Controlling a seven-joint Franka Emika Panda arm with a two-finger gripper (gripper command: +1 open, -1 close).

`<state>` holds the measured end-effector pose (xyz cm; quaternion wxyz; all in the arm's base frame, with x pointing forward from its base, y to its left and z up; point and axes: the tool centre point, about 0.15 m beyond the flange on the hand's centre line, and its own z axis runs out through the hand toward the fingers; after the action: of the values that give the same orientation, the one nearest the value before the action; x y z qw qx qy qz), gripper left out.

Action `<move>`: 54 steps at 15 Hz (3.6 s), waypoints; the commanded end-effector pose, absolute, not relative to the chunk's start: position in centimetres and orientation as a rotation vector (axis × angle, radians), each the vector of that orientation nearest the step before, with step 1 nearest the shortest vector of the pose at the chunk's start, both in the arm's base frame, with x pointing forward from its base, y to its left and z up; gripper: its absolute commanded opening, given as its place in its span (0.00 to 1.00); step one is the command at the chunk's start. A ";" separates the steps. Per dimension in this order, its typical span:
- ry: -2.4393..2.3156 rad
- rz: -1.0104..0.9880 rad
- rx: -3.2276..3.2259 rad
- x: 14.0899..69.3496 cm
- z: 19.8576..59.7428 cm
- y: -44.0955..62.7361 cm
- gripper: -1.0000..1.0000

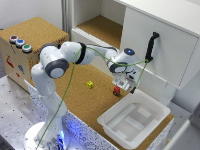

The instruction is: Take off the pink block that is on top of the other one

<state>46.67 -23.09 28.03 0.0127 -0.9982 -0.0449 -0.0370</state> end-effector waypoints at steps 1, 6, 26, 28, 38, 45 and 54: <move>-0.137 -0.018 -3.034 49.2 25.1 -23.9 0.00; -0.151 0.011 -3.026 49.0 23.9 -23.0 0.00; -0.434 -0.026 -2.975 47.0 28.1 -13.2 1.00; -0.460 -0.059 -3.005 46.8 28.7 -13.6 1.00; -0.460 -0.059 -3.005 46.8 28.7 -13.6 1.00; -0.423 -0.020 -2.989 47.5 27.8 -15.1 1.00; -0.369 -0.071 -3.073 46.7 23.0 -17.3 1.00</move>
<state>46.89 -16.26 26.32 0.0573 -0.9890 -0.1360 -0.0017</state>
